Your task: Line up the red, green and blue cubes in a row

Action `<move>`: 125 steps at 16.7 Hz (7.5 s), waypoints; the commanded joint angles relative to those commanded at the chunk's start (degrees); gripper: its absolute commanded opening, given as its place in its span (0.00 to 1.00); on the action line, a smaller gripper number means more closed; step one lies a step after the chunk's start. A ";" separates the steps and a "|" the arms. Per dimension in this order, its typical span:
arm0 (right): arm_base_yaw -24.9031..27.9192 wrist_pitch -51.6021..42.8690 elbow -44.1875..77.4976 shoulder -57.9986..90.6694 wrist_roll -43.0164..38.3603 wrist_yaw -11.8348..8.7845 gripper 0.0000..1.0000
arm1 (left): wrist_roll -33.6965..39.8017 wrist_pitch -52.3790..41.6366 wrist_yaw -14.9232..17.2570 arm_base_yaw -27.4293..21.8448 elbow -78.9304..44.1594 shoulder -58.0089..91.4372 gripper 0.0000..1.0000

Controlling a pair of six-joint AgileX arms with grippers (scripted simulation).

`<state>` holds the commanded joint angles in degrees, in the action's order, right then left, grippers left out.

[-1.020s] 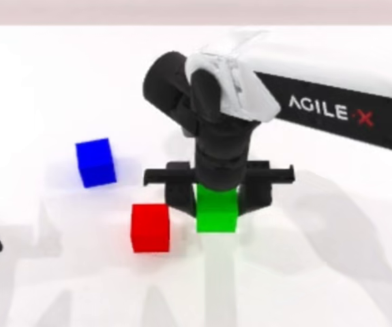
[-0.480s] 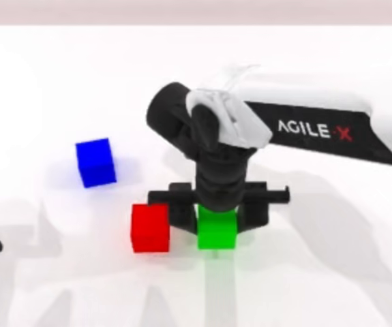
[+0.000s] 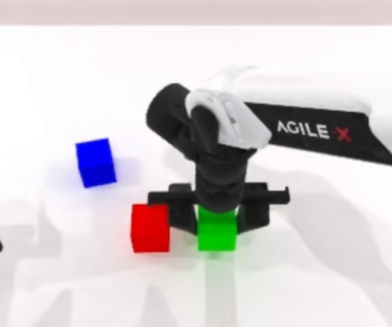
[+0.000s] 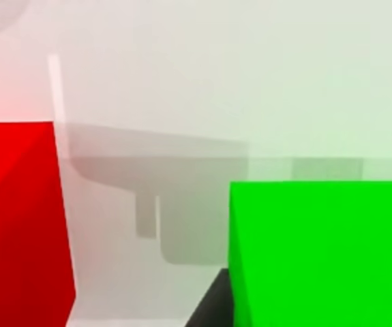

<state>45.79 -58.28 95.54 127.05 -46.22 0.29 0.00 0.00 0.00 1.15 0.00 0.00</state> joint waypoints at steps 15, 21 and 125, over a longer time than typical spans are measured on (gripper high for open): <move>0.05 -1.00 0.98 -0.17 0.05 0.02 1.00 | 0.00 0.00 0.00 0.00 0.00 0.00 1.00; 0.35 -12.92 9.89 -2.66 0.02 -0.03 1.00 | 0.00 0.00 0.00 0.00 0.00 0.00 1.00; -45.22 58.28 -95.55 -127.05 46.22 -0.29 1.00 | -42.00 -79.14 0.47 -49.01 -124.06 135.31 0.00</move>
<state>0.57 0.00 0.00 0.00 0.00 0.00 -42.00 -79.14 0.47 -47.86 -124.06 135.31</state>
